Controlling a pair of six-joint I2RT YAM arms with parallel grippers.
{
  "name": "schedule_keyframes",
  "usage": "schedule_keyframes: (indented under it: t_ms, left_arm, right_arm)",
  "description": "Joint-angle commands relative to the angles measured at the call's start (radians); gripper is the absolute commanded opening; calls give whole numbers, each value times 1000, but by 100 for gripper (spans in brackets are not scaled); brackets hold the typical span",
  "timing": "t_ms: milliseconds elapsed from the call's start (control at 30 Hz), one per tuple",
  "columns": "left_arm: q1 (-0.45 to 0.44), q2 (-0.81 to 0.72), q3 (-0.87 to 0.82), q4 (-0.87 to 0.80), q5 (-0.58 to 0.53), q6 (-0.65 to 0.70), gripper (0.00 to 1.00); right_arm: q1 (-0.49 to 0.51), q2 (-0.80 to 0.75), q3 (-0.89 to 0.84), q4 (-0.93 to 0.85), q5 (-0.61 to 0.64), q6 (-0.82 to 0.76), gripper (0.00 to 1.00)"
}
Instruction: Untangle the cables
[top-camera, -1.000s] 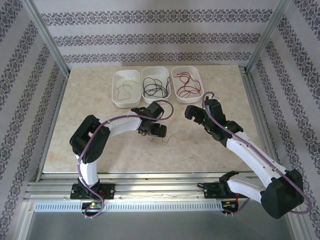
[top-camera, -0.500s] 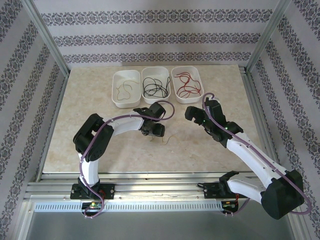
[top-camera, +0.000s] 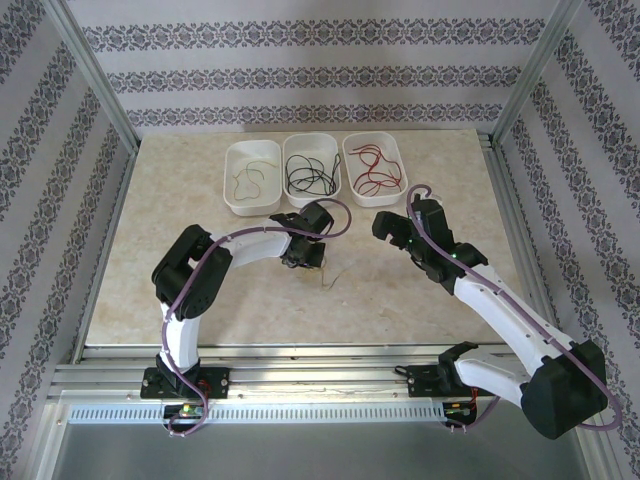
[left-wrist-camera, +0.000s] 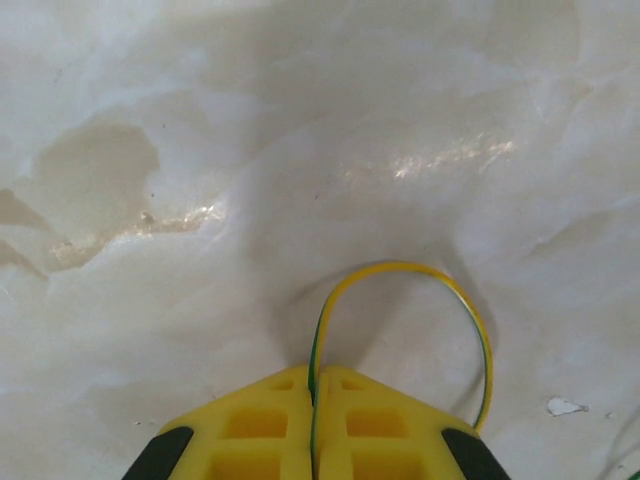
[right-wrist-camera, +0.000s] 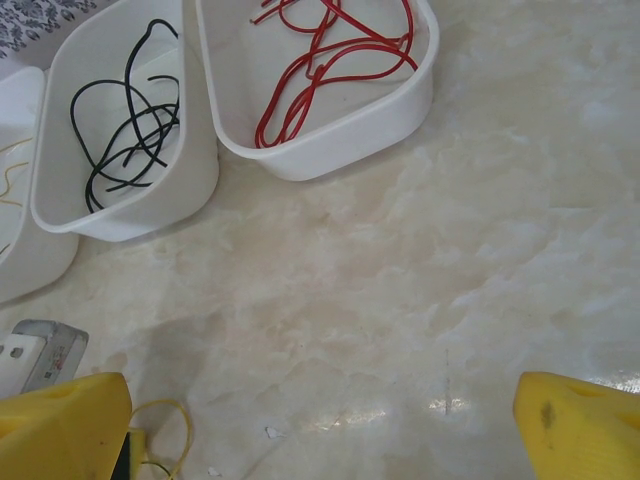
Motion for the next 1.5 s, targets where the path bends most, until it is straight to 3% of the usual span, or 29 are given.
schedule_keyframes:
  t_ms: [0,433,700,1033,1467]
  left_arm:
    - [17,-96,10,24,-26,30,0]
    - [156,-343,63,48,-73,136,0]
    - [272,-356,214,56,-144,251,0]
    - [378,-231,393,56,-288,367,0]
    - [466,96,629,-14,-286,409,0]
  right_arm:
    - [-12,-21,-6,-5,6,4,98]
    - [-25,-48,-8,-17,17,-5,98]
    - [-24,-43,4,-24,3,-19,98]
    - [-24,-26,25,-33,5,-20,98]
    - [-24,14,86,-72,30,-35,98]
